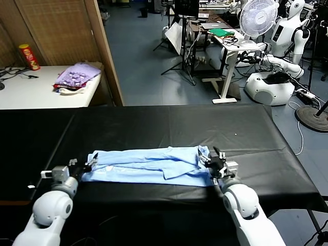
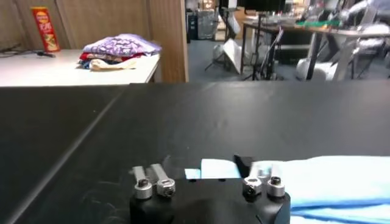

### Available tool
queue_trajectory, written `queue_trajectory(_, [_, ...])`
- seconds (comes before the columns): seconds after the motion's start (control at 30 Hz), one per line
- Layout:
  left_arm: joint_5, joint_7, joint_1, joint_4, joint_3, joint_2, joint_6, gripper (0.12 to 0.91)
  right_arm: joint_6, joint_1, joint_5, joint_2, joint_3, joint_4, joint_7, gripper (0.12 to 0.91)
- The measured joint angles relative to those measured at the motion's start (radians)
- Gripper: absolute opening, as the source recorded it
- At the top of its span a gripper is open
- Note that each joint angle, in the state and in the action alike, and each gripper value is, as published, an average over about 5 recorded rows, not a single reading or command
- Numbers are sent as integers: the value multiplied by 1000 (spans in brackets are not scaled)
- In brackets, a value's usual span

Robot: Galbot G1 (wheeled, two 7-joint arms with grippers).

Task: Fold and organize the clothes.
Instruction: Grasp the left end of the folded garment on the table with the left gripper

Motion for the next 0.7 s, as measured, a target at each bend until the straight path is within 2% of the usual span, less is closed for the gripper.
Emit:
queue_trajectory(0.13, [-59,-3,32,-12,-20,-12,5,795,0,-17,3,0,0,42,-3,798])
queue_trajectory(0.43, [-99,-3,46,30,-27,-45,7,784,2,-26,-2,-3,0,73,-17,798])
queue_trajectory(0.53, [-105,-4,45,38,-27,-51,5,682,10,-34,-17,-4,4,76,-25,798])
queue_trajectory(0.7, [-108,-6,45,34,-25,-61,13,401,22,-44,-41,-2,9,74,-35,798])
